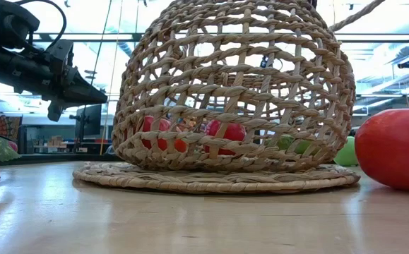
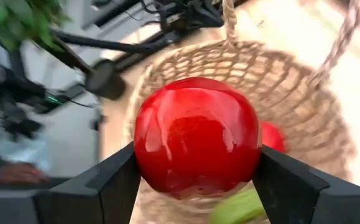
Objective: Build produce basket
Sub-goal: Put the red apple into the brown basket
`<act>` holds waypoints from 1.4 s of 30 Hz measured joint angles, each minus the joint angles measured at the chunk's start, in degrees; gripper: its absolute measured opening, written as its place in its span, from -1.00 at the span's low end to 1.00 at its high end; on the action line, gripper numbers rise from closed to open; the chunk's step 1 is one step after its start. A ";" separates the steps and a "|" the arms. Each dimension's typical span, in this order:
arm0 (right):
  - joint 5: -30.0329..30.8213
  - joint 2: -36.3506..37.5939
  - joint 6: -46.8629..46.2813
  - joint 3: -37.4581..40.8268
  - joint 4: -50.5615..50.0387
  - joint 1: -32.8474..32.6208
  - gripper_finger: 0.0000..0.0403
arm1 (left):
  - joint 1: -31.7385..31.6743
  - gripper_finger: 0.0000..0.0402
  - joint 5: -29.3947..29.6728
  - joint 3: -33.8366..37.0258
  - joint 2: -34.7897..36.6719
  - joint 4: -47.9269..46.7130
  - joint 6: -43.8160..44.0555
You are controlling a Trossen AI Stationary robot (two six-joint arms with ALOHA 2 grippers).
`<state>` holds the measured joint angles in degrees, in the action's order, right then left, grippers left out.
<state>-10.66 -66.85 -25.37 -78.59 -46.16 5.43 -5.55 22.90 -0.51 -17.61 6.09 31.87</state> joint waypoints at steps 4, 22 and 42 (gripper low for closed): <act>7.00 -1.90 3.07 0.00 -0.26 -2.61 0.40 | -0.01 -0.80 -0.02 0.00 0.00 0.00 -0.02; 11.87 -14.62 11.08 0.00 3.58 -4.12 0.40 | -0.01 -0.80 -0.02 0.00 0.00 0.02 0.01; 19.79 -31.13 14.15 0.00 10.41 -8.43 0.40 | 0.00 -0.80 -0.01 -0.02 0.00 0.01 0.01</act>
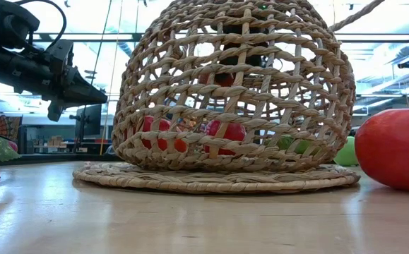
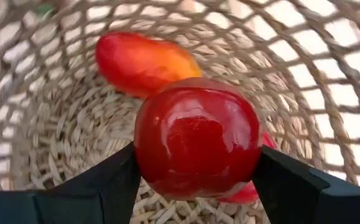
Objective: Build produce basket
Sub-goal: Put the red apple into the brown basket
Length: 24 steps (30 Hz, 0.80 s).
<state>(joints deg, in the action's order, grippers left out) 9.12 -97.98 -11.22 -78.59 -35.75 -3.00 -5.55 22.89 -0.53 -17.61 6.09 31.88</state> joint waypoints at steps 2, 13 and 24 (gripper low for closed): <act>-0.03 -0.59 2.20 0.00 0.77 -1.07 0.40 | 0.00 -0.81 -0.01 0.02 0.00 0.01 -0.02; -10.01 -1.46 8.43 0.04 4.45 -2.57 0.40 | -0.01 -0.82 -0.02 0.02 0.00 -0.27 0.00; -13.99 -1.46 10.36 0.04 3.29 -2.50 0.52 | -0.01 -0.83 0.00 0.01 0.00 -0.29 0.00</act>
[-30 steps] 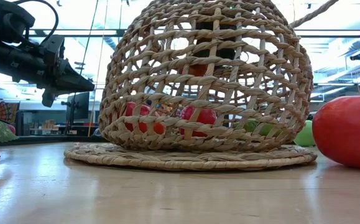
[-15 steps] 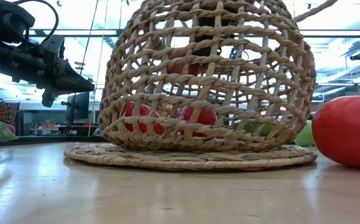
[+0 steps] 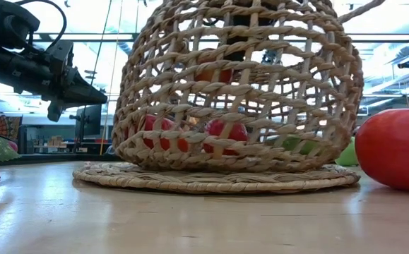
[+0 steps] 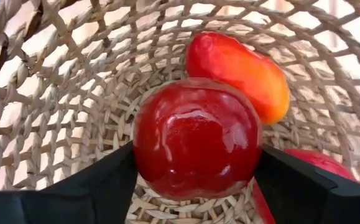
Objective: Build produce basket
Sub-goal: Put the red apple into the brown basket, then put the orange into the brown basket
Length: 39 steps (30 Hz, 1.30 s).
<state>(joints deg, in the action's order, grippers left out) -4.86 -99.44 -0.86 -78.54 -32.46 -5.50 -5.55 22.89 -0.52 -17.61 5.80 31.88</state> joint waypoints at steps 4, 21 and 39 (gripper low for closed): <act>-0.53 0.00 -0.11 0.00 -0.77 0.00 0.68 | -0.01 -0.84 0.01 0.01 0.00 -0.02 0.00; 3.67 4.16 -0.26 -0.68 -4.02 3.52 0.84 | 0.00 -0.84 0.00 0.01 0.00 -0.04 0.00; 18.52 11.68 0.06 -0.91 -7.08 8.84 0.83 | 0.01 -0.84 -0.01 0.01 0.00 -0.07 -0.01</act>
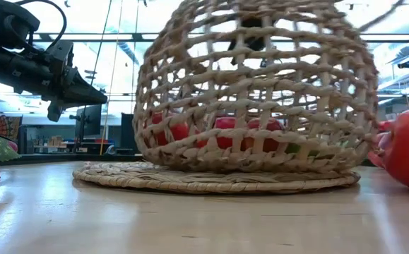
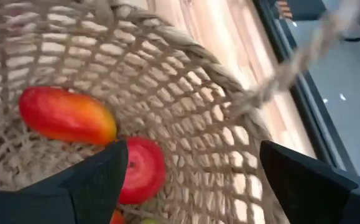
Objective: Build produce basket
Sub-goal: Put the orange into the brown basket
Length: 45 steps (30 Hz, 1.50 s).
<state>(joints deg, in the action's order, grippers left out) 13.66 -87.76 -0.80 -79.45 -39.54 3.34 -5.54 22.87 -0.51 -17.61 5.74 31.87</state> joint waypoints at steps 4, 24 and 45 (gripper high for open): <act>-0.15 3.75 -0.47 0.01 0.51 1.16 0.79 | 0.00 -0.82 0.00 0.00 0.00 0.00 -0.02; -1.45 20.01 -10.66 0.01 -27.69 17.81 0.73 | -0.02 -0.80 0.01 0.00 0.00 0.00 0.01; -26.70 30.05 -17.92 0.08 -4.93 1.08 0.73 | 0.00 -0.80 0.00 0.00 0.00 0.00 -0.01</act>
<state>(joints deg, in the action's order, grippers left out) -13.04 -57.71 -18.71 -79.37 -44.47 4.42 -5.54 22.87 -0.51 -17.61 5.74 31.86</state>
